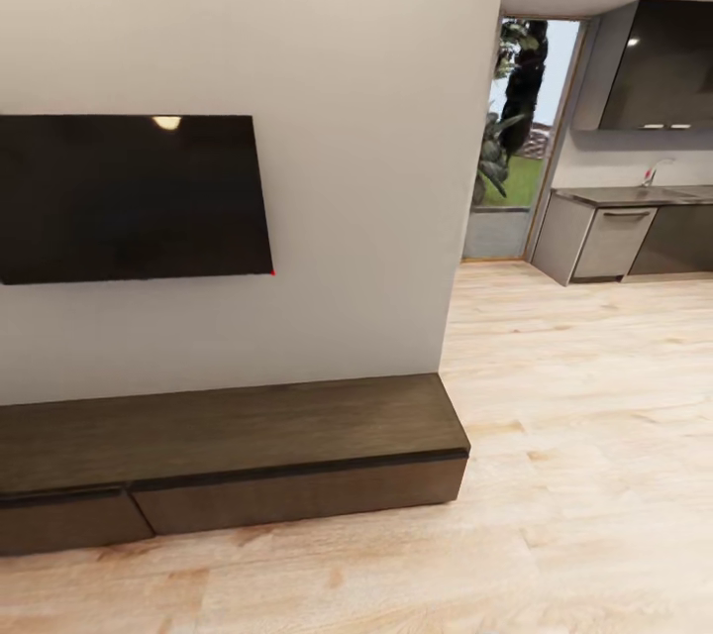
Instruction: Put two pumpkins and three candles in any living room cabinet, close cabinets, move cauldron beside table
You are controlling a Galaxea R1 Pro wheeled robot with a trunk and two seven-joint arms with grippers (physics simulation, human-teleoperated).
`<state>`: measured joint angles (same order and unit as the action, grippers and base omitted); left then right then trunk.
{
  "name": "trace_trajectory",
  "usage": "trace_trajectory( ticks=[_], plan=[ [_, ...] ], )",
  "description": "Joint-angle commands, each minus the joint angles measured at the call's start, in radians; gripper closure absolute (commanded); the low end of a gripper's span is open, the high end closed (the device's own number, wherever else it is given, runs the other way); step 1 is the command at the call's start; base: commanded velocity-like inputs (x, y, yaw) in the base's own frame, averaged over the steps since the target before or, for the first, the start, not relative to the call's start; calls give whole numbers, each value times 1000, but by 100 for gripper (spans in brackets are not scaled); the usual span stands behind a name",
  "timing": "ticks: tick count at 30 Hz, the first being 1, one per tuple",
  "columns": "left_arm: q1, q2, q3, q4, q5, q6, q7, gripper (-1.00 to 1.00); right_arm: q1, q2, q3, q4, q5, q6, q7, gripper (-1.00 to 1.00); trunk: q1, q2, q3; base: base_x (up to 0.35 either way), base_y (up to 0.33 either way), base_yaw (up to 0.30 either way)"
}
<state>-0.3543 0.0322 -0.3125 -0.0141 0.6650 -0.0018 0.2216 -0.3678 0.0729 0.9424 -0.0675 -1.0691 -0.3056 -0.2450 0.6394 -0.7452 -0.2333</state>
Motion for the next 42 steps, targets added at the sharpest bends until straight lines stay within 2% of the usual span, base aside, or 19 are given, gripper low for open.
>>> trace_trajectory(
  ticks=[1, 4, 6, 11, 15, 23, 24, 26, 29, 33, 36, 42],
  plan=[
    [6, 0, -9, -1, 7, -1, 2, -100, 1, 0, 10, 11, -24, -1, -5, -100, -4, 6, 2, 0, 0, 0],
    [19, 3, -11, 0, 6, -1, 0, -100, 8, 1, 9, 38, -54, 1, -6, -100, -15, 27, 11, 0, 0, 0],
    [32, 4, -12, 0, -1, -1, -1, -100, 17, 2, 9, 48, -59, 2, -6, -100, -23, 41, 18, 0, 0, 0],
    [49, 4, -11, 0, -35, -1, 0, -100, 23, 2, 9, 54, -64, 2, -7, -100, -42, 76, 33, 0, 0, 0],
    [54, 3, -12, 0, -39, -1, -1, -100, 26, 2, 9, 64, -64, 3, -8, -100, -57, 104, 46, 0, 0, 0],
    [73, 9, -12, 0, -41, 0, -1, -100, 85, 2, 9, 69, -63, 16, -12, -100, -88, 160, 71, 0, 0, 0],
    [76, 7, -12, 0, -41, 0, -1, -100, 88, 3, 9, 69, -63, 47, -12, -100, -92, 167, 74, 0, 0, 0],
    [77, 3, -13, 0, -41, 3, -1, -100, 90, 4, 8, 67, -63, 177, -12, -100, -100, 181, 80, 0, 0, 0],
    [78, 3, -12, 0, -41, 7, -1, -100, 90, 6, 7, 67, -64, 278, -12, -100, -111, 202, 90, 0, 0, 0],
    [79, 3, -12, 0, -40, 14, -1, -100, 90, 5, 7, 69, -64, 316, -14, -100, -126, 230, 102, 0, 0, 0],
    [80, 8, -12, 0, -39, 15, -1, -100, 90, 4, 7, 68, -69, 312, -13, -100, -138, 251, 112, 0, 0, 0],
    [80, 11, -11, 0, -38, 15, 4, -100, 90, 3, 7, 66, -82, 299, -10, -100, -138, 251, 112, 0, 0, 0]
  ],
)
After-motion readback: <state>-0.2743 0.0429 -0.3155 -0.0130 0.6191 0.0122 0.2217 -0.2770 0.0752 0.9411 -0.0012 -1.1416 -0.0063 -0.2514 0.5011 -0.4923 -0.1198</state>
